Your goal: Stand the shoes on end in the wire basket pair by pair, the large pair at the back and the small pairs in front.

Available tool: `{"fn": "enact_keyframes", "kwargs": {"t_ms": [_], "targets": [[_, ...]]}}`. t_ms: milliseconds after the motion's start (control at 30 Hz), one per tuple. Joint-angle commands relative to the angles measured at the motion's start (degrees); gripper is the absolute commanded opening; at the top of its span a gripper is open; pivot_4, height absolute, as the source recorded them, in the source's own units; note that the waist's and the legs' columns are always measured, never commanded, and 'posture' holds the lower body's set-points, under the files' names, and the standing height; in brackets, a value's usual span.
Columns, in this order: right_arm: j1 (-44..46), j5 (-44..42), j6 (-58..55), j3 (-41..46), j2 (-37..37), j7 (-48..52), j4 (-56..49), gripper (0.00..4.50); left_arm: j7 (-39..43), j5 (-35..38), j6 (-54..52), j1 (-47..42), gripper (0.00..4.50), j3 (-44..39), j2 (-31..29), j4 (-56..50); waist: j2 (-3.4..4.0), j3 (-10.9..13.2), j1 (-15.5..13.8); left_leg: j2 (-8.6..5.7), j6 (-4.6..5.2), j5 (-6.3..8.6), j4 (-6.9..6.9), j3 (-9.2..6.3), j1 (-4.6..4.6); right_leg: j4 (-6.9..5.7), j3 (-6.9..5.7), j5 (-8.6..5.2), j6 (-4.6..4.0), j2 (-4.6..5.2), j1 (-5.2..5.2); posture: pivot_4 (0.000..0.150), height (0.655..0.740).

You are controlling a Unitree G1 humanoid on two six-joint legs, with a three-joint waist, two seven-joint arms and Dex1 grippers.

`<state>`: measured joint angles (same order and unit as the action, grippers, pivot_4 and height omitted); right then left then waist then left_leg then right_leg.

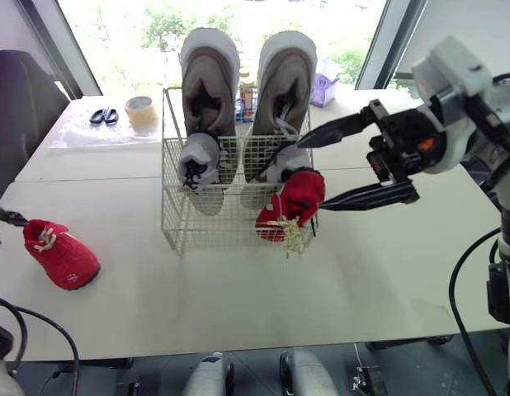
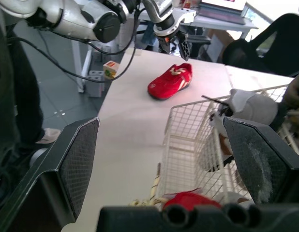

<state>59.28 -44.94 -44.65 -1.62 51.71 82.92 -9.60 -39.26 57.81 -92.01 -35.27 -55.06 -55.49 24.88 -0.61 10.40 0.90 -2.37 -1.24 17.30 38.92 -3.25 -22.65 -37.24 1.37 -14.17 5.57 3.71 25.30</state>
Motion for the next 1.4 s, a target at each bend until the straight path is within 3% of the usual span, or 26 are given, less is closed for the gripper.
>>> {"fn": "enact_keyframes", "kwargs": {"t_ms": [33, 233, 467, 567, 600, 633, 800, 833, 967, 1100, 1167, 1233, 1267, 1400], "targets": [[0.6, -0.8, -1.2, 0.8, 1.5, 1.8, -0.3, 4.44, -6.0, 3.2, -0.5, 3.9, 4.50, -5.7, 2.9, -5.6, -0.01, 0.0, -0.2, 0.01, 0.00, 0.00, -0.01, -0.01, -0.02, 0.02, -0.01, 0.00, -0.01, 0.00, 0.01, 0.150, 0.7400], [-0.4, -1.8, -3.3, 1.1, 2.4, 3.1, -1.7, 4.44, -10.6, 7.6, -0.5, 5.5, 4.50, -7.3, 6.1, -6.9, -0.07, 0.0, -0.4, -0.01, 0.04, 0.03, 0.01, -0.01, -0.04, 0.05, -0.01, 0.01, -0.01, 0.06, -0.03, 0.150, 0.7400], [-2.3, -1.9, -3.7, 2.2, 1.7, 0.3, -3.5, 4.44, -11.1, 3.1, -0.5, 1.6, 4.50, -6.4, 8.8, -4.5, -0.11, -0.1, -0.3, -0.02, -0.07, -0.03, 0.01, -0.01, -0.05, 0.03, -0.04, 0.01, -0.02, 0.06, -0.01, 0.150, 0.7400], [-3.1, -2.5, -4.3, 2.9, 1.8, -1.4, -4.4, 4.50, -11.3, 0.6, -0.5, 0.8, 3.68, -6.4, 9.6, -4.6, -0.11, -0.1, -0.3, -0.03, -0.14, -0.07, 0.01, -0.01, -0.06, 0.02, -0.04, 0.01, -0.02, 0.06, 0.00, 0.150, 0.7400], [-3.4, -2.7, -4.4, 3.1, 1.9, -1.7, -4.6, 4.50, -11.5, 0.0, -0.5, 0.5, 3.02, -6.6, 9.8, -4.9, -0.12, -0.1, -0.3, -0.03, -0.14, -0.07, 0.01, -0.01, -0.06, 0.02, -0.04, 0.01, -0.02, 0.06, 0.00, 0.150, 0.7400], [-3.6, -2.7, -4.4, 3.2, 2.0, -2.1, -4.7, 4.50, -11.4, -0.6, -0.5, 0.3, 2.77, -6.6, 9.9, -5.0, -0.12, -0.1, -0.3, -0.03, -0.15, -0.07, 0.01, -0.01, -0.06, 0.02, -0.04, 0.01, -0.02, 0.06, 0.00, 0.150, 0.7400], [-3.9, -2.5, -4.2, 3.2, 2.0, -2.8, -4.7, 4.50, -10.6, -2.4, -0.5, -0.9, 0.26, -7.1, 9.7, -4.9, -0.12, -0.1, -0.1, -0.03, -0.16, -0.08, 0.01, 0.00, -0.05, 0.00, -0.03, 0.01, -0.02, 0.05, 0.02, 0.150, 0.7400], [-4.0, -2.4, -4.0, 3.0, 2.0, -2.8, -4.7, 4.50, -10.5, -2.3, -0.5, -1.4, 0.05, -7.3, 9.6, -4.9, -0.12, -0.1, -0.2, -0.03, -0.16, -0.08, 0.01, 0.00, -0.05, 0.00, -0.03, 0.01, -0.02, 0.05, 0.02, 0.150, 0.7400], [-4.2, -2.0, -4.0, 2.6, 2.4, -2.4, -4.2, 4.50, -6.7, -2.4, -0.5, -0.7, 0.05, -3.2, 7.7, -12.2, -0.23, -0.1, -0.3, -0.03, -0.17, -0.08, 0.04, -0.01, -0.08, 0.00, -0.04, 0.01, -0.02, 0.05, 0.02, 0.150, 0.7400], [-2.7, -3.0, -6.1, 3.5, 2.7, -2.2, -0.8, 4.50, 6.2, 14.1, -0.5, 3.5, 0.05, 2.3, 3.5, -25.8, -0.51, -0.1, -0.2, -0.02, -0.18, -0.09, 0.07, -0.03, -0.28, 0.03, -0.04, 0.01, -0.02, 0.06, 0.15, 0.150, 0.7400], [-1.3, -2.5, -5.2, 3.7, 1.9, -2.1, 1.9, 4.50, 16.5, 20.1, 2.2, 4.7, 0.05, -2.0, 1.5, -37.0, -0.52, -0.1, -0.3, -0.03, -0.18, -0.09, 0.11, -0.03, -0.34, 0.06, -0.05, 0.01, -0.03, 0.11, 0.15, 0.150, 0.7400], [-0.3, -1.6, -3.9, 3.8, 0.8, -2.2, 4.5, 4.50, 19.1, 30.8, 7.7, 6.5, 0.05, -7.5, 1.9, -43.2, -0.51, 0.0, -0.2, -0.02, -0.18, -0.09, 0.15, -0.03, -0.50, 0.10, -0.05, 0.03, -0.05, 0.11, 0.27, 0.150, 0.7400], [-0.2, -0.4, -2.5, 3.7, 0.4, -2.4, 5.7, 4.50, 19.1, 40.3, 11.9, 10.2, 0.05, -9.2, 1.7, -44.8, -0.51, 0.0, -0.1, -0.03, -0.18, -0.09, 0.15, -0.02, -0.50, 0.13, -0.04, 0.03, -0.05, 0.13, 0.28, 0.150, 0.7400], [1.1, -0.5, -3.8, 6.7, 0.0, -6.2, 10.8, 4.50, 25.1, 48.0, 24.4, 18.1, 0.05, -9.2, 7.0, -59.0, -0.34, -0.1, -0.1, -0.01, -0.18, -0.09, 0.08, 0.03, -0.45, 0.14, -0.01, 0.02, -0.06, 0.13, 0.30, 0.150, 0.7400]]}}
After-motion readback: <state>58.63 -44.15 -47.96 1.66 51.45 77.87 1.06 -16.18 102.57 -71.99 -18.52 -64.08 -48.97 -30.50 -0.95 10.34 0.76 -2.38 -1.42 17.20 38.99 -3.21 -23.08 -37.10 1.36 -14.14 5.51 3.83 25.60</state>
